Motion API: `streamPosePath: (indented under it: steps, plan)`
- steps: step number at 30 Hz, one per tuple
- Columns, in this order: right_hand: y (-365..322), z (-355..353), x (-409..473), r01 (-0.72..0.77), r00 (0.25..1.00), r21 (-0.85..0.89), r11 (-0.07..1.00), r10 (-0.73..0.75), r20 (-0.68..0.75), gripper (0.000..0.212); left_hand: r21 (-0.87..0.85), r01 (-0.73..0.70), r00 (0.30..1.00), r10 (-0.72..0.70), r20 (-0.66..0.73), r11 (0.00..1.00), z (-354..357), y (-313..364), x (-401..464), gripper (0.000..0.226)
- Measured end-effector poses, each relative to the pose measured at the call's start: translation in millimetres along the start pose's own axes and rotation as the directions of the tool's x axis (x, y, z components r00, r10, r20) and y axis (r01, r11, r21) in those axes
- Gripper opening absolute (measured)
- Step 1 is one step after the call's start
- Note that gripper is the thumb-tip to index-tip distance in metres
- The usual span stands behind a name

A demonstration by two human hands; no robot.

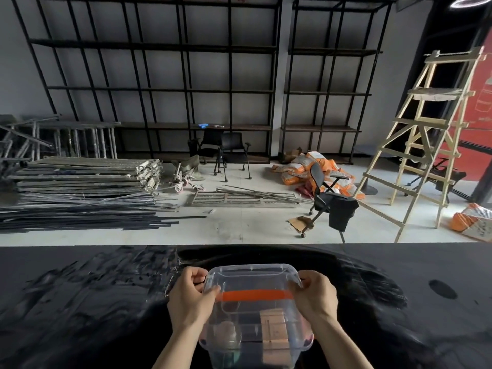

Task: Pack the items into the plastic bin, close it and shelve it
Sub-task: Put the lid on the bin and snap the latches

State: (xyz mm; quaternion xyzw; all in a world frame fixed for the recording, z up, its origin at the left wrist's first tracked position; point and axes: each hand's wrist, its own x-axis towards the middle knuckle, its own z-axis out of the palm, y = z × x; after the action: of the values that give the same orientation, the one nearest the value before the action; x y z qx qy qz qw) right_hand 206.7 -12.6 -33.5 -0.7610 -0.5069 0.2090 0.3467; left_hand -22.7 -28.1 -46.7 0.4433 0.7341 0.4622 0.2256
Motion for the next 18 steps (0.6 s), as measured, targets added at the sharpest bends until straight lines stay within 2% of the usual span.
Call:
streamPosePath:
  steps: [5,7,8,13,18]
  plan:
    - [10.4,0.9,-2.6,-0.020,0.999,0.005,1.000,0.020,0.042,0.034,0.042,-0.055,0.998,0.055,-0.013,0.998,-0.1,-6.1,-3.4,0.037]
    - [13.4,2.1,-4.1,-0.014,0.999,-0.067,0.998,0.017,0.040,0.017,0.051,-0.060,0.998,0.061,-0.030,0.997,-1.5,-9.7,-3.9,0.033]
    - [14.2,2.1,-4.8,-0.037,0.998,-0.066,0.997,0.041,0.055,0.018,0.048,-0.058,0.998,0.059,-0.031,0.997,-2.0,-11.2,-4.0,0.032]
    - [21.9,0.1,-1.0,-0.263,0.948,0.184,0.947,0.218,0.232,0.067,0.036,-0.101,0.995,0.101,-0.016,0.994,-1.3,-13.5,-4.3,0.034]
    - [35.6,-1.5,1.5,-0.410,0.880,0.279,0.869,0.297,0.370,0.085,0.008,-0.151,0.989,0.151,0.002,0.989,0.9,-24.6,-4.3,0.032]
